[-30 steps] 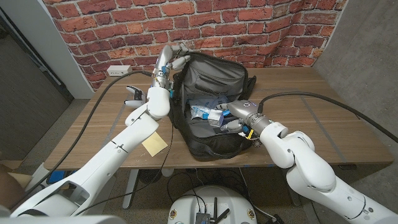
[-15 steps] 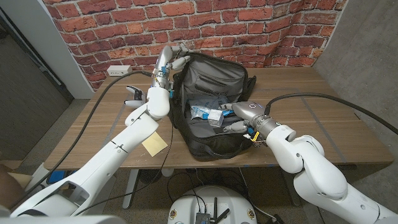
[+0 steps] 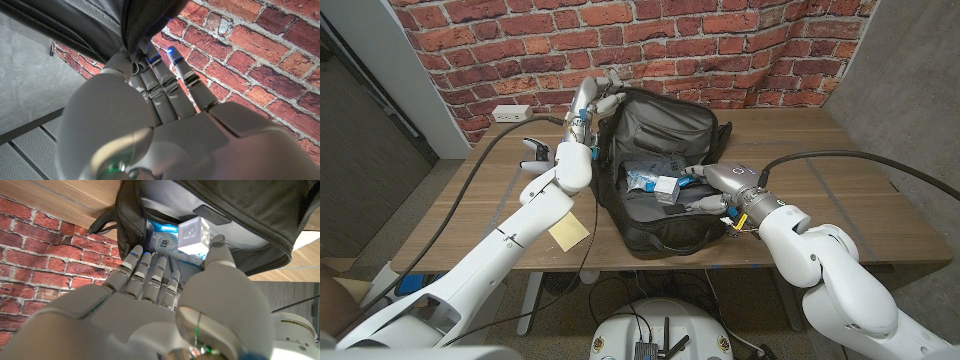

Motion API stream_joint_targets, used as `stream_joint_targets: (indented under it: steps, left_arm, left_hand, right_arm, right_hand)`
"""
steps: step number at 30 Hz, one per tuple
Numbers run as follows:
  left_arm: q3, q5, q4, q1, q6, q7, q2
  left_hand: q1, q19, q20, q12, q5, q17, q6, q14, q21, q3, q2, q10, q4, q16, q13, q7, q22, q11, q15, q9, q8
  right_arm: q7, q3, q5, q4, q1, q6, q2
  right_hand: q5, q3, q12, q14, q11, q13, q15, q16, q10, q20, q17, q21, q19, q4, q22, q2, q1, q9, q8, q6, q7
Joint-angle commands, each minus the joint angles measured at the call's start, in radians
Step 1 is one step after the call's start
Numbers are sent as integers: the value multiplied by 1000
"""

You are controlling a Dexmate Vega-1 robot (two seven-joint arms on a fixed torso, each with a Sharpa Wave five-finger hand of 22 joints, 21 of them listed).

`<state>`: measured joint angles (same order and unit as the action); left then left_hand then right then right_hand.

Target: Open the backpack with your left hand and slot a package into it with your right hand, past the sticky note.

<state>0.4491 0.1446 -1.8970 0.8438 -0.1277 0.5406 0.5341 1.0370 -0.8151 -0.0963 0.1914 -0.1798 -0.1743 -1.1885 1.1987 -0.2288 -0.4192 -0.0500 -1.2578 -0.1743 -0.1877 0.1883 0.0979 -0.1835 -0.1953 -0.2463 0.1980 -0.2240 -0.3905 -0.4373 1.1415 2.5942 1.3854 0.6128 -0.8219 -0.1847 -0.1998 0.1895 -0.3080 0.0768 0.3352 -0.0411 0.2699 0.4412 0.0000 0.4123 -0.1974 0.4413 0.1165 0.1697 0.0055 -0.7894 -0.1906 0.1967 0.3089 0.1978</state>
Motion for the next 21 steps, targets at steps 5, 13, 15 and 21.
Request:
stream_joint_targets:
  steps: [5,13,15,21]
  left_arm:
    - [-17,-59,-59,40,-49,-30,14]
    - [-25,-81,-87,56,-65,-28,15]
    - [-26,-85,-97,62,-74,-25,14]
    - [-30,-87,-125,81,-95,-8,14]
  left_hand:
    - [6,-9,-108,6,-8,-4,-2,6,6,-8,-9,-14,3,-1,4,-5,-2,-1,6,3,-4]
    - [6,-9,-108,6,-8,-4,-1,4,6,-8,-8,-14,3,0,4,-6,-2,-3,6,3,-4]
    - [6,-10,-108,5,-8,-4,-1,3,5,-8,-8,-13,3,1,4,-6,-2,-4,6,3,-4]
    - [6,-10,-108,6,-8,-4,0,4,5,-8,-9,-15,3,0,4,-5,-2,-3,6,3,-3]
  right_arm:
    - [38,77,5,28,90,35,14]
    - [119,154,-52,36,169,36,13]
    - [141,176,-75,35,187,29,10]
    - [214,244,-158,27,240,-5,1]
  right_hand:
    - [-4,2,9,-12,-1,0,-55,6,5,-2,3,-2,7,-1,5,4,12,-1,12,12,0]
    - [-6,2,12,-20,-4,-3,-58,9,11,-4,3,-4,14,-3,5,8,19,-1,16,24,-3]
    - [-6,2,12,-22,-4,-4,-59,10,13,-6,3,-5,17,-3,5,10,21,0,17,26,-5]
    - [-7,2,14,-29,-8,-7,-62,13,17,-9,2,-6,21,-4,4,14,27,0,20,38,-9]
